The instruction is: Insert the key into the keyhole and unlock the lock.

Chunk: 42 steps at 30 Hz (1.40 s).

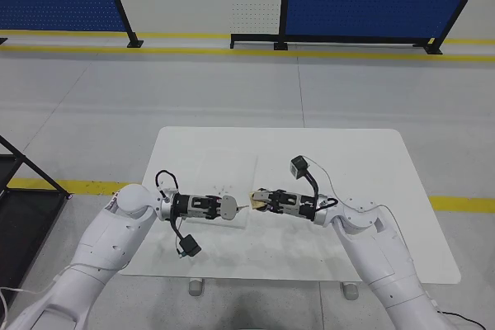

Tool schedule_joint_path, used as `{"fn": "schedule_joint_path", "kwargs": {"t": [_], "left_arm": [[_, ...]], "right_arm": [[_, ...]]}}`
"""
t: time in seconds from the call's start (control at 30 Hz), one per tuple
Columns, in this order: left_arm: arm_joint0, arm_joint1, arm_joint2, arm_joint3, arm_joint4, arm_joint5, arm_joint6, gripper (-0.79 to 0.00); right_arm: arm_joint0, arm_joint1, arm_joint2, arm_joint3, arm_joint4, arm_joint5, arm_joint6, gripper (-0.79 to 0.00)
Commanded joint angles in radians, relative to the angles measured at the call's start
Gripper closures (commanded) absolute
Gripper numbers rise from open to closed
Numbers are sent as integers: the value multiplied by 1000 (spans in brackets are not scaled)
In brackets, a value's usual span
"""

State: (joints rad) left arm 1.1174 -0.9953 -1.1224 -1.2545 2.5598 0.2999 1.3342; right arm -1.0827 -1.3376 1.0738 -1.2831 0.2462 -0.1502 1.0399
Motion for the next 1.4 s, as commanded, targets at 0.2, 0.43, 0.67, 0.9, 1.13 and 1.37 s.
{"fn": "schedule_joint_path", "kwargs": {"t": [0.2,0.43,0.67,0.9,1.13,1.37], "left_arm": [[-5,2,11,1,-1,4,-6,0],[-11,3,22,4,-3,4,-10,0],[-15,3,31,10,-5,7,-26,0],[-19,5,36,12,-12,10,-25,0],[-21,6,40,15,-22,15,-36,0],[-21,7,46,16,-19,20,-56,0]], "right_arm": [[7,4,-9,12,16,-5,17,0],[10,6,-15,16,29,-12,18,0],[13,9,-21,19,42,-15,20,0],[15,13,-26,18,46,-15,19,0],[14,15,-31,17,51,-12,7,0],[15,17,-37,17,56,-8,-6,0]]}}
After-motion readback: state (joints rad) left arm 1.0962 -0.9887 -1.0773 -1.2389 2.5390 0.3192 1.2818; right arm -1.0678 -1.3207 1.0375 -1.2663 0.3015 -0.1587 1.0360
